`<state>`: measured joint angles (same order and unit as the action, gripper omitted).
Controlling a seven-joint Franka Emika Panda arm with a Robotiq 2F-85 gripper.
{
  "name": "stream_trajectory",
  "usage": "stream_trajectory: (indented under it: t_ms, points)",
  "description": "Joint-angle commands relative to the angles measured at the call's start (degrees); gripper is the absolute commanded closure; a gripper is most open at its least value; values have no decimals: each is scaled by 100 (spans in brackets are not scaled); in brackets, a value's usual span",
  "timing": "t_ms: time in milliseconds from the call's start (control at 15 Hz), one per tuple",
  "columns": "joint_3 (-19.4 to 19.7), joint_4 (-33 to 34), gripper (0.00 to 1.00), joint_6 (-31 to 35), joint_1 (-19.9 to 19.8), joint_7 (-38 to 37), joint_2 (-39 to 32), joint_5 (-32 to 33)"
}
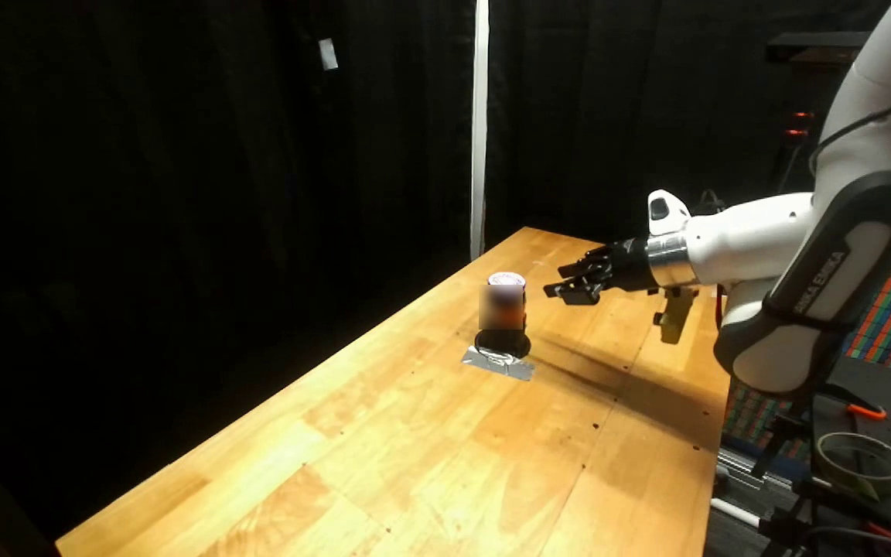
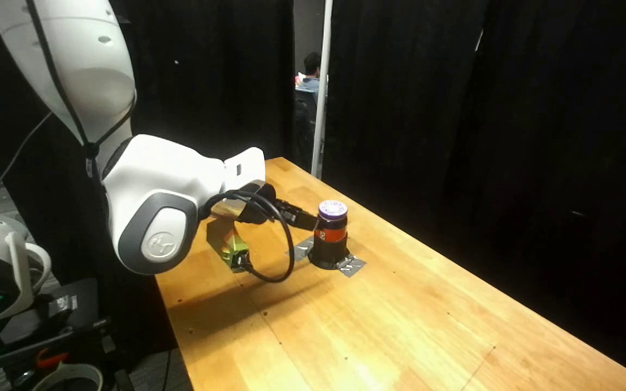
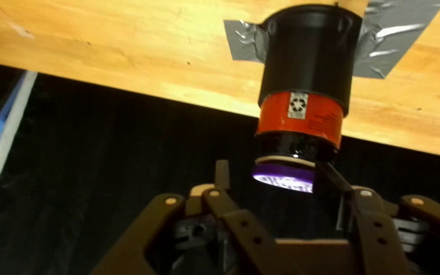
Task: Place the rubber band on the cup
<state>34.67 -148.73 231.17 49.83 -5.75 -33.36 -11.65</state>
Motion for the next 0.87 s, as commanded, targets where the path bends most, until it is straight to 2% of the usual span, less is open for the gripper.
stream_trajectory:
  t_ms: [0, 67, 133, 267, 400, 600, 733, 800]
  points:
    - [757, -569, 8, -1599, 35, 213, 1436, 1063]
    - [928, -593, 2, -2098, 4, 238, 1737, 1350]
    - [1056, -644, 0, -2587, 28, 382, 2034, 1465]
    - [1342, -643, 0, -3587, 48, 510, 2525, 1745]
    - [1577, -523, 0, -4618, 186, 645, 2822, 1758]
    - [1877, -47, 0, -6104, 400, 667, 3194, 1901]
    - [1940, 351, 0, -7040, 437, 307, 3418, 2223]
    - [1795, 29, 0, -6365, 304, 555, 3117, 1935]
